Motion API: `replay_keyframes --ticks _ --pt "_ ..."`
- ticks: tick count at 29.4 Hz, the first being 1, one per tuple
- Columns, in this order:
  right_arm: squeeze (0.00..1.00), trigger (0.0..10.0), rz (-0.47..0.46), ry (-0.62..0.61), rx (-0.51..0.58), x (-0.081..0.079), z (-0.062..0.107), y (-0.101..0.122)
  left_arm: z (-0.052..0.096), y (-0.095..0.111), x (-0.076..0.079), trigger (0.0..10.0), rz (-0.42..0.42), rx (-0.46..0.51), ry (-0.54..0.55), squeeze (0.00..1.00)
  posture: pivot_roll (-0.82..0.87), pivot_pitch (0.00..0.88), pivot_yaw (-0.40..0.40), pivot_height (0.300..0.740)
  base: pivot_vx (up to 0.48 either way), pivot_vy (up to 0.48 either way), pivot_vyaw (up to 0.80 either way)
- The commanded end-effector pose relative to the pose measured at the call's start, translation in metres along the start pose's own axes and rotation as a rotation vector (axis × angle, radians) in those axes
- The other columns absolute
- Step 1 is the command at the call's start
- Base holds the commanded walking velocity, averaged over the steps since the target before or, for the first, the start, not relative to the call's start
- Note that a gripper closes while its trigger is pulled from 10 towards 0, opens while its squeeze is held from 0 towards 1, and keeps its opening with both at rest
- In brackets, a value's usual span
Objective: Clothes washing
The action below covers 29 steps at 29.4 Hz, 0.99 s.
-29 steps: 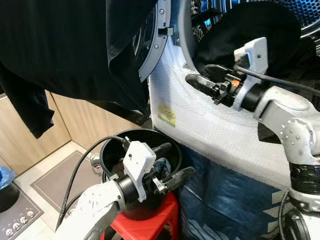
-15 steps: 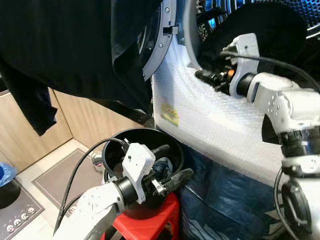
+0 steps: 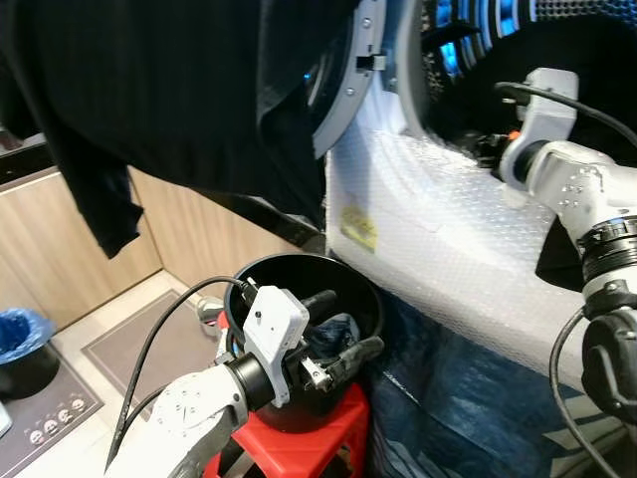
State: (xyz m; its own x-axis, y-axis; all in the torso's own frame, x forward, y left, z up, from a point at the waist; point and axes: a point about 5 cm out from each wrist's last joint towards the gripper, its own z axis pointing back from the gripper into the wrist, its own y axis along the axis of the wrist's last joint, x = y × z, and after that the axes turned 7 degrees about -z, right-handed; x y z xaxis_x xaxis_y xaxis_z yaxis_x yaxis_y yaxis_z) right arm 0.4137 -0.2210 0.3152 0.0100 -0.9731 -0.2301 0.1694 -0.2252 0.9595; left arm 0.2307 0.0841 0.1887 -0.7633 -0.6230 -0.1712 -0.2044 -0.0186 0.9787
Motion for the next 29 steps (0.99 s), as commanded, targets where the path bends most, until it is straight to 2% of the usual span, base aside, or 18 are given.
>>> replay_keyframes --ticks 1,2,5,7,10,16,18,20,23,26,29 --pt "0.0 10.0 -0.011 -0.041 0.045 0.022 0.009 0.016 -0.001 0.007 0.001 10.0 -0.018 0.019 -0.011 0.0 -0.01 0.054 -0.033 0.74 0.0 0.0 0.0" --pt "0.0 10.0 -0.009 0.03 0.053 0.016 0.01 0.019 -0.001 0.007 0.002 10.0 -0.017 0.018 -0.013 0.0 -0.02 0.055 -0.032 0.74 0.0 0.0 0.0" --pt "0.0 10.0 0.031 0.098 0.075 0.009 0.01 0.023 -0.001 0.007 0.002 10.0 -0.016 0.018 -0.015 0.0 -0.02 0.055 -0.031 0.74 0.0 0.0 0.0" --pt "0.0 10.0 0.009 0.132 0.075 0.005 0.01 0.024 -0.001 0.007 0.002 10.0 -0.016 0.018 -0.016 0.0 -0.02 0.055 -0.031 0.74 0.0 0.0 0.0" --pt "0.0 10.0 0.021 0.151 0.111 0.002 0.011 0.029 -0.001 0.006 0.002 10.0 -0.014 0.02 -0.017 0.0 -0.02 0.055 -0.031 0.74 0.0 0.0 0.0" --pt "0.0 10.0 0.0 0.306 0.121 -0.008 0.014 0.034 -0.002 0.006 0.002 10.0 -0.013 0.021 -0.017 0.0 -0.02 0.052 -0.033 0.74 0.0 0.0 0.0" --pt "0.0 10.0 -0.03 0.395 0.128 -0.013 0.017 0.037 -0.001 0.006 0.001 10.0 -0.014 0.02 -0.015 0.0 -0.01 0.052 -0.033 0.74 0.0 0.0 0.0" --pt "0.0 10.0 -0.039 0.424 0.132 -0.015 0.018 0.038 -0.001 0.007 0.002 10.0 -0.014 0.021 -0.015 0.0 -0.01 0.052 -0.032 0.74 0.0 0.0 0.0" --pt "0.0 10.0 -0.024 0.393 0.131 -0.015 0.017 0.039 -0.001 0.007 0.001 10.0 -0.013 0.02 -0.014 0.0 -0.01 0.051 -0.031 0.74 0.0 0.0 0.0" --pt "0.0 10.0 -0.066 0.415 0.123 -0.017 0.017 0.041 -0.001 0.007 0.001 10.0 -0.015 0.021 -0.015 0.0 -0.01 0.05 -0.031 0.74 0.0 0.0 0.0" --pt "0.0 10.0 -0.036 0.322 0.112 -0.014 0.014 0.04 -0.002 0.007 0.001 10.0 -0.016 0.021 -0.016 0.0 -0.01 0.049 -0.031 0.74 0.0 0.0 0.0"
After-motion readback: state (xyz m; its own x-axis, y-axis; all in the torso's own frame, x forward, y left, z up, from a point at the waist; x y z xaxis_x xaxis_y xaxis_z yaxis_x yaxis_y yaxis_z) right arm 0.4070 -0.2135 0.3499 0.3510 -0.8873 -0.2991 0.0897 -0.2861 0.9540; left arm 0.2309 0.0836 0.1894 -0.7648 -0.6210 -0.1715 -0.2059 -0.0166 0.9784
